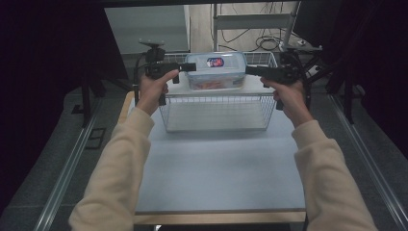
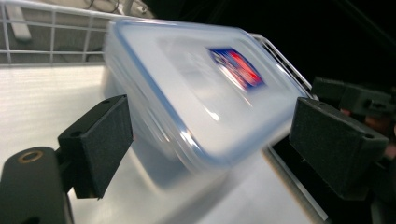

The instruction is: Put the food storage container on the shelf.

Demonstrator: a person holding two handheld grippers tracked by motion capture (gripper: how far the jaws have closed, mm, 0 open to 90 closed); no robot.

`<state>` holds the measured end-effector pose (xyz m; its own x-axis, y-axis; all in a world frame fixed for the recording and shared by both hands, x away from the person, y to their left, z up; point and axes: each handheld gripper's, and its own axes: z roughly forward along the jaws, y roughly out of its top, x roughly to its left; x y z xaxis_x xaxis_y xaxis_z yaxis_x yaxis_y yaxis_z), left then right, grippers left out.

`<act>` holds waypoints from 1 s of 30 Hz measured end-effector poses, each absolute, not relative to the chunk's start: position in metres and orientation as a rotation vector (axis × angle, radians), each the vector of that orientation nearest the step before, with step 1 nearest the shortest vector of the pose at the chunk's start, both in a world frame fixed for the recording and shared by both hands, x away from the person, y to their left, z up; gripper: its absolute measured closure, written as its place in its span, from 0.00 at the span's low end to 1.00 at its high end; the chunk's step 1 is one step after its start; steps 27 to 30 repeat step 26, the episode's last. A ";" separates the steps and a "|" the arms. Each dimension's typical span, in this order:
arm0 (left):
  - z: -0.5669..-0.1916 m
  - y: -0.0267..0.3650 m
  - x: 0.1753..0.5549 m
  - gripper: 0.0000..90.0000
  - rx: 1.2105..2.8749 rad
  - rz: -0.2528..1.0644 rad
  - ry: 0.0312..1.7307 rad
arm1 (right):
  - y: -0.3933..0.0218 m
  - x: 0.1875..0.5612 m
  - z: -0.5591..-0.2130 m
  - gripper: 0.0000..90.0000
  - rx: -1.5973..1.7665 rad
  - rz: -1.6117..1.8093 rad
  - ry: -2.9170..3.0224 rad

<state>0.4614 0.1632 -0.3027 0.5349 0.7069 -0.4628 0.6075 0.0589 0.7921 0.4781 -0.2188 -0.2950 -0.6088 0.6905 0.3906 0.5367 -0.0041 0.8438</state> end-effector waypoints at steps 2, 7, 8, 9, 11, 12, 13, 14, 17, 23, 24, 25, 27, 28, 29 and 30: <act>-0.304 0.165 0.431 0.15 1.646 0.151 1.081 | -0.225 0.459 -0.300 0.38 1.247 1.676 2.144; -0.326 0.174 0.373 0.17 1.664 0.163 0.995 | -0.237 0.407 -0.326 0.32 1.111 1.655 2.214; -0.332 0.175 0.363 0.17 1.665 0.158 0.983 | -0.239 0.397 -0.333 0.32 1.094 1.660 2.224; -0.340 0.175 0.353 0.18 1.673 0.158 0.967 | -0.240 0.389 -0.339 0.31 1.080 1.665 2.232; -0.350 0.176 0.341 0.18 1.684 0.166 0.952 | -0.241 0.381 -0.345 0.30 1.063 1.666 2.237; -0.361 0.176 0.331 0.18 1.690 0.158 0.932 | -0.242 0.372 -0.354 0.29 1.046 1.671 2.243; -0.367 0.176 0.326 0.19 1.698 0.150 0.927 | -0.245 0.359 -0.367 0.28 1.029 1.673 2.259; -0.373 0.176 0.321 0.19 1.701 0.146 0.931 | -0.245 0.359 -0.367 0.28 1.029 1.673 2.259; -0.397 0.173 0.311 0.20 1.732 0.136 0.928 | -0.247 0.348 -0.387 0.27 1.029 1.675 2.278; -0.416 0.167 0.306 0.20 1.780 0.164 0.935 | -0.245 0.339 -0.413 0.25 1.025 1.622 2.298; -0.416 0.166 0.306 0.20 1.781 0.165 0.934 | -0.245 0.339 -0.413 0.25 1.025 1.622 2.298; -0.417 0.166 0.305 0.20 1.782 0.167 0.929 | -0.245 0.338 -0.413 0.24 1.019 1.622 2.293; -0.417 0.166 0.304 0.20 1.779 0.164 0.926 | -0.245 0.337 -0.413 0.24 1.012 1.622 2.284; -0.417 0.166 0.304 0.20 1.779 0.164 0.926 | -0.245 0.337 -0.413 0.24 1.012 1.622 2.284; -0.417 0.166 0.304 0.20 1.779 0.164 0.926 | -0.245 0.337 -0.413 0.24 1.012 1.622 2.284; -0.417 0.166 0.304 0.20 1.779 0.164 0.926 | -0.245 0.337 -0.413 0.24 1.012 1.622 2.284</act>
